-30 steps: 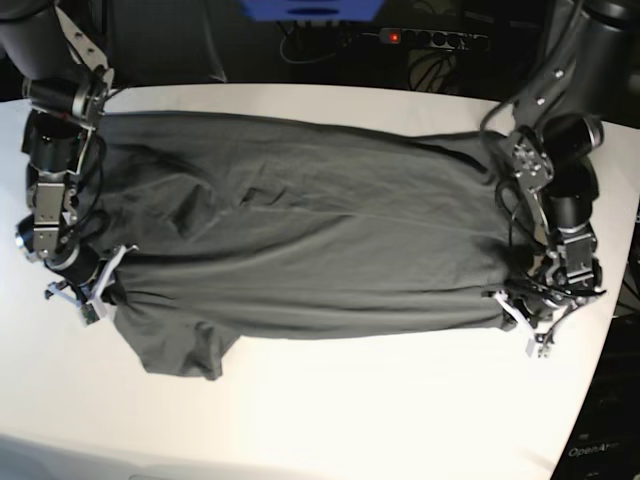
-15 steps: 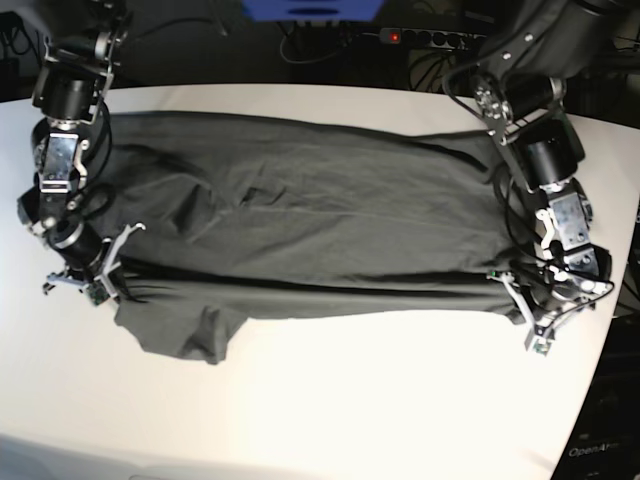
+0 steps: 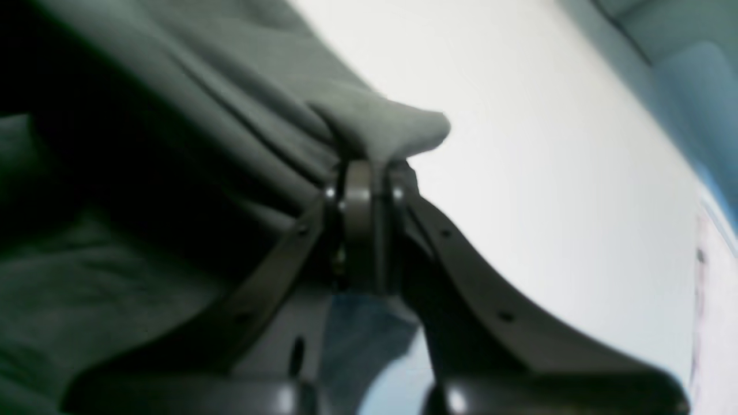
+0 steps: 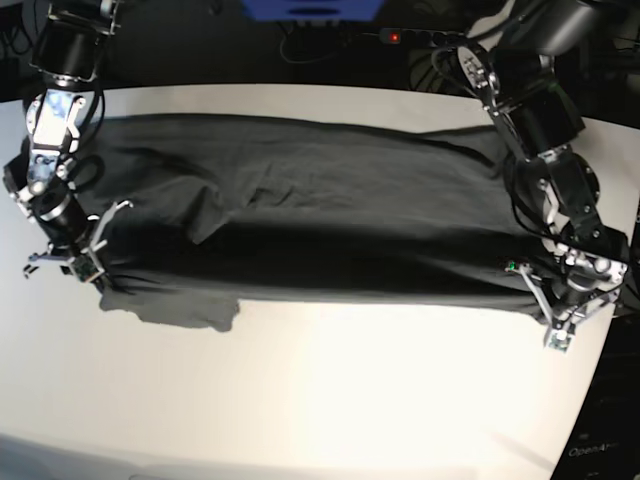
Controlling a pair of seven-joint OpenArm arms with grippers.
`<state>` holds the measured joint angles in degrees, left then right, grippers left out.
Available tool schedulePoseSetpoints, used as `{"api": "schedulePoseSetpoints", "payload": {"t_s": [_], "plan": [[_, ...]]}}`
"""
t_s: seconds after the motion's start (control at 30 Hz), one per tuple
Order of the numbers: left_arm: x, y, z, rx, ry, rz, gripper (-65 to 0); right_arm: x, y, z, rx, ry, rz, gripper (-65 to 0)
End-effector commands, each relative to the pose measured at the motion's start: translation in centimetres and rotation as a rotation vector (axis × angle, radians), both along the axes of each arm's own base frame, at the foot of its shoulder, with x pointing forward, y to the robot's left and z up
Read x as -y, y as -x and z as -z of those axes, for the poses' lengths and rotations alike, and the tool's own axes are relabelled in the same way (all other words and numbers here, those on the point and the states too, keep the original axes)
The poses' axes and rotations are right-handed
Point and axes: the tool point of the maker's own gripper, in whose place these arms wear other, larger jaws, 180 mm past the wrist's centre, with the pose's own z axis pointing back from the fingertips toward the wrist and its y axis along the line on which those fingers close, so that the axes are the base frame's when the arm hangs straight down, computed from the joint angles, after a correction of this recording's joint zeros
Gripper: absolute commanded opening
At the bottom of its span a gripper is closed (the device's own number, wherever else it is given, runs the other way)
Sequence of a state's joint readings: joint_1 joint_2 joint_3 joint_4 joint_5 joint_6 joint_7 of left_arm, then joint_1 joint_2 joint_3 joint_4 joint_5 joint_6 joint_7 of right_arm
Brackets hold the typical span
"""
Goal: Fold the T-shirt properly
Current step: 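Carry both hem corners toward the collar edge, folding the shirt in half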
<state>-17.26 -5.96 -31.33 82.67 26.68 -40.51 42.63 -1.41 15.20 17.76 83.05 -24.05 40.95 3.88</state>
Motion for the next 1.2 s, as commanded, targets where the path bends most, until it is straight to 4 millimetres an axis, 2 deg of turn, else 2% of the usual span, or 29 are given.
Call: {"api": "schedulePoseSetpoints", "payload": {"t_s": [0.0, 0.23, 0.47, 0.87, 1.17], "plan": [[-0.2, -0.8, -1.8, 0.056, -0.017, -0.006, -62.6, 1.3, -0.8, -2.2, 0.069, 0.019, 0.02, -64.4], [0.5, 0.8, -1.6, 0.063, -0.028, 0.001, -62.6, 5.3, 0.7, -3.1, 0.121, -0.029, 0.193, -64.4], [0.9, 2.2, -1.9, 0.071, -0.05, -0.005, -62.6, 7.1, 3.0, -2.0, 0.107, -0.048, 0.277, -64.6], [1.9, 5.3, -0.5, 0.037, -0.058, 0.003, -62.6, 3.5, 6.5, -3.5, 0.126, -0.006, 0.237, -64.6], [3.7, 8.0, 0.8, 0.011, -0.036, 0.009, -62.6, 2.1, 9.2, -1.3, 0.061, -0.037, 0.25, -64.6]]}}
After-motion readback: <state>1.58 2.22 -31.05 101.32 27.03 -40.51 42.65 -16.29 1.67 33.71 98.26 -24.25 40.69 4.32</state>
